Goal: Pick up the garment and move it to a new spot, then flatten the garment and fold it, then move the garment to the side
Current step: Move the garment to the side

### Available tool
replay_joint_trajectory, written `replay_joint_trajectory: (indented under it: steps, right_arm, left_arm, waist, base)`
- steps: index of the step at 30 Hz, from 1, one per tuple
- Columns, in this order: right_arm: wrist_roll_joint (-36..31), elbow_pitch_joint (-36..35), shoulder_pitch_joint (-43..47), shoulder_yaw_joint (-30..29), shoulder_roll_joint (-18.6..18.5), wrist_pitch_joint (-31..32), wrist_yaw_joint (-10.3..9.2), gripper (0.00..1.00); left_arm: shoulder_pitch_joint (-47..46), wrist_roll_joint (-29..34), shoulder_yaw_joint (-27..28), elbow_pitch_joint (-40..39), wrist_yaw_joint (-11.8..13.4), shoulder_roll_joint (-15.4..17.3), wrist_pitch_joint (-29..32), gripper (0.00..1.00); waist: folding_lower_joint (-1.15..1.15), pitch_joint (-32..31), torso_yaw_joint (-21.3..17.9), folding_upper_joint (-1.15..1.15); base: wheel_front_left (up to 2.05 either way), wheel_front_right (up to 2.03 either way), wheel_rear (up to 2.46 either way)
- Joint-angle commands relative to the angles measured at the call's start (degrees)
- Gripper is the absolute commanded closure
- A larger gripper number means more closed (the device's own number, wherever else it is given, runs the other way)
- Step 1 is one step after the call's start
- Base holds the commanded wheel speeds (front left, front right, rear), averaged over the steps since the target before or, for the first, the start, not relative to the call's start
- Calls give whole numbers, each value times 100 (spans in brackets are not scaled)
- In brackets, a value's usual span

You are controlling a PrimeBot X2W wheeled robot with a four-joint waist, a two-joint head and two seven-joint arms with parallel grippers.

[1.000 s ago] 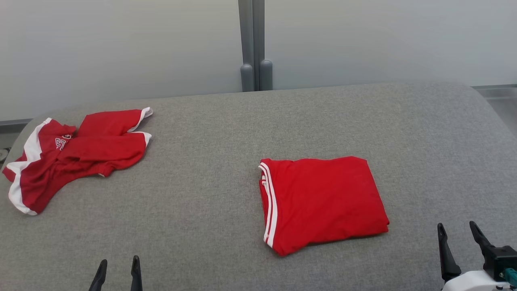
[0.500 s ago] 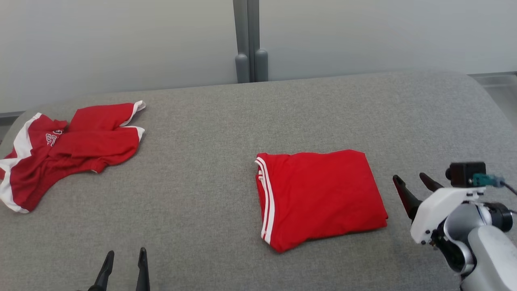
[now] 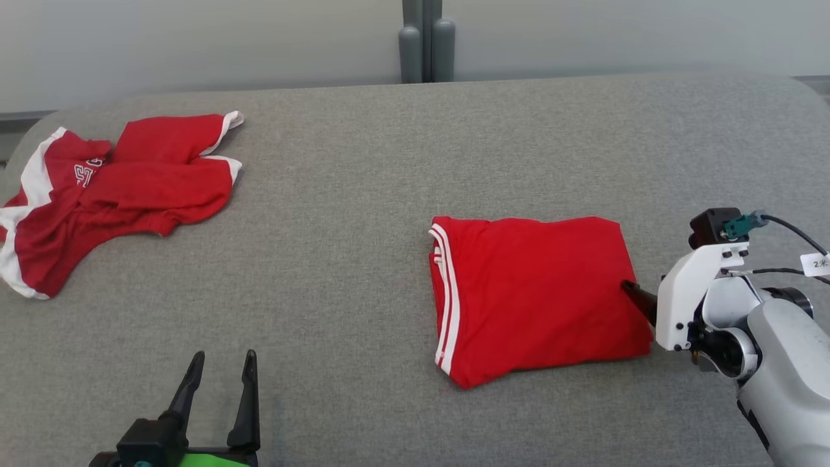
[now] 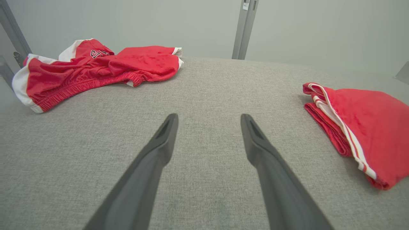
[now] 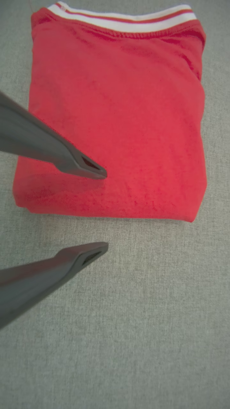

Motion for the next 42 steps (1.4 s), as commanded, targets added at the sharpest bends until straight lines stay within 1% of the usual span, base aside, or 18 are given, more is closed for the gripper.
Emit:
replay_joint_trajectory:
  steps: [1, 10, 14, 15, 16, 17, 23, 28, 29, 31, 34, 35, 37, 40, 42]
  right_arm:
    - [0, 92, -98, 30, -15, -36, -2, 0]
    - [282, 851, -438, 73, -64, -85, -2, 0]
    - [593, 1062, -474, 116, 37, -18, -2, 0]
    - [685, 1077, -481, 140, 48, -9, -2, 10]
    - [782, 1070, -496, 160, 50, -18, -2, 60]
    - [880, 1030, -499, 192, 67, -37, -2, 100]
    - [1344, 815, -610, 443, 11, -76, -2, 100]
    - [1534, 772, -706, 652, 2, -282, -3, 100]
    - [1534, 772, -706, 652, 2, -282, -3, 100]
    - [1564, 797, -749, 754, 1, -376, -4, 100]
    - [1535, 793, -840, 968, -23, -504, -5, 100]
    - [1552, 792, -917, 1063, -49, -631, -5, 100]
    - [1536, 804, -1011, 1134, -88, -764, -5, 100]
    - [1442, 855, -1217, 1200, -206, -1005, -5, 100]
    - [1313, 872, -1382, 1303, -324, -1143, -5, 100]
  left_arm:
    - [-104, -45, -15, 8, -13, 47, -16, 0]
    - [-238, -61, -10, 13, -13, 68, -15, 0]
    - [-275, -72, -37, 24, -13, 55, -15, 0]
    - [-281, -74, -36, 23, -13, 49, -16, 0]
    - [-293, -73, -30, 16, -13, 42, -16, 0]
    - [-305, -73, -24, 4, -13, 32, -16, 0]
    - [-311, -69, -30, -58, -13, 19, -16, 0]
    - [-360, -63, -35, -95, -13, 68, -15, 0]
    - [-360, -63, -35, -95, -13, 68, -15, 0]
    - [-388, -56, -39, -116, -13, 88, -16, 0]
    - [-405, -50, -36, -136, -13, 111, -16, 0]
    - [-462, -27, -47, -133, -13, 142, -16, 0]
    - [-540, -18, -93, -144, -13, 179, -15, 0]
    - [-723, -11, -212, -144, -14, 264, -15, 0]
    - [-852, -10, -315, -102, -14, 328, -15, 0]
  waist:
    - [0, 153, 160, 0]
    - [0, 328, 301, 0]
    - [0, 342, 311, 0]
    - [0, 345, 307, 0]
    - [0, 354, 298, 0]
    - [0, 363, 282, 0]
    - [0, 438, 36, 0]
    - [0, 484, -365, 0]
    - [0, 484, -365, 0]
    - [0, 502, -575, 0]
    - [0, 576, -937, 0]
    - [0, 664, -1172, 0]
    - [0, 787, -1372, 0]
    - [0, 1014, -1567, 0]
    - [0, 1156, -1624, 0]
  base:
    - [0, 0, 0]
    - [0, 0, 0]
    - [0, 0, 0]
    - [0, 0, 0]
    - [0, 0, 0]
    - [0, 0, 0]
    - [0, 0, 0]
    - [0, 0, 0]
    - [0, 0, 0]
    - [0, 0, 0]
    - [0, 0, 0]
    - [0, 0, 0]
    - [0, 0, 0]
    - [0, 0, 0]
    - [0, 0, 0]
